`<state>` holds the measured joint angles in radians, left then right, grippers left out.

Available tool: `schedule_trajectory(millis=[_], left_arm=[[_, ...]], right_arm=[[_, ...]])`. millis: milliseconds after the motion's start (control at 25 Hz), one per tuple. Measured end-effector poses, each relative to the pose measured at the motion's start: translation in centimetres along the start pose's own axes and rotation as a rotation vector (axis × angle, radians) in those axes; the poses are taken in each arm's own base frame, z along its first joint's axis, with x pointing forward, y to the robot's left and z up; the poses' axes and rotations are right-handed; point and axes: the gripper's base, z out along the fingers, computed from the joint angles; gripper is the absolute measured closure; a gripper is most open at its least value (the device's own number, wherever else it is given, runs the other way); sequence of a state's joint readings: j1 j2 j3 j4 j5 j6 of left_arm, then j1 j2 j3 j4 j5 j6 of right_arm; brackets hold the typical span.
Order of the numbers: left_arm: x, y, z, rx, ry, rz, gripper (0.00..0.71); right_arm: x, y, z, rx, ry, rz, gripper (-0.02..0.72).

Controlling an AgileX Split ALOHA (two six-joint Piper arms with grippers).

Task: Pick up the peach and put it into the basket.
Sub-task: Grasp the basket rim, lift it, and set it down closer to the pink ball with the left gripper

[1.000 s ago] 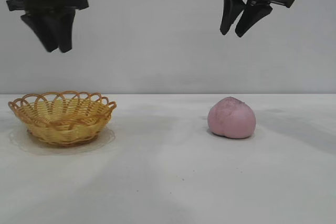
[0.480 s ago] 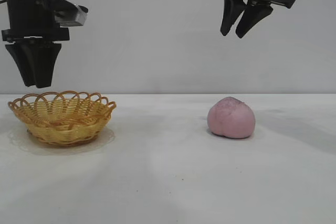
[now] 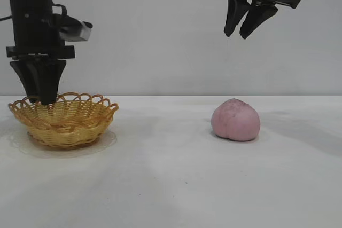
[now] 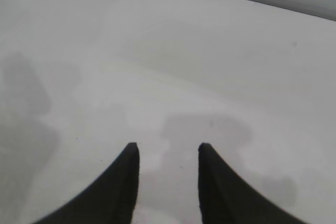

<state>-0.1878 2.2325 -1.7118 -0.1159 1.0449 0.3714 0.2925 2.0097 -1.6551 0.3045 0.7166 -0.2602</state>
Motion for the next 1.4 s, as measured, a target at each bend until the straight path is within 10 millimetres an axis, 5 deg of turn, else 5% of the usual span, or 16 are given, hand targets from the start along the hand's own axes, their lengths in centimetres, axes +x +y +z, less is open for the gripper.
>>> schedule_trajectory(millis=[200,240,600,1040,1080,1160,1400], left_arm=[[0.7,-0.6,0.0,0.064,-0.010,-0.162,0.638],[1.2,-1.0,0.1,0.090,-0.017,-0.205,0.710],[8.1,-6.2,-0.4,0.316,-0.226,-0.536,0.710],[10.4,-9.3,1.1,0.330,-0.229,-0.590,0.710],[10.4,-9.3,1.1,0.332,-0.230,-0.590,0.638],[10.4,-9.3,1.0,0.333,-0.231,-0.592,0.638],[10.4,-9.4,1.0,0.338,-0.227,-0.591,0.373]], right_arm=[[0.2,0.0,0.0,-0.005,0.024,-0.003,0.494],[0.2,0.0,0.0,-0.003,0.027,-0.006,0.494],[0.4,0.0,0.0,-0.004,0.041,-0.009,0.494],[0.5,0.1,0.0,-0.007,0.052,-0.011,0.494],[0.5,0.1,0.0,-0.007,0.052,-0.011,0.494],[0.5,0.1,0.0,-0.007,0.052,-0.012,0.494],[0.5,0.1,0.0,-0.007,0.053,-0.013,0.494]])
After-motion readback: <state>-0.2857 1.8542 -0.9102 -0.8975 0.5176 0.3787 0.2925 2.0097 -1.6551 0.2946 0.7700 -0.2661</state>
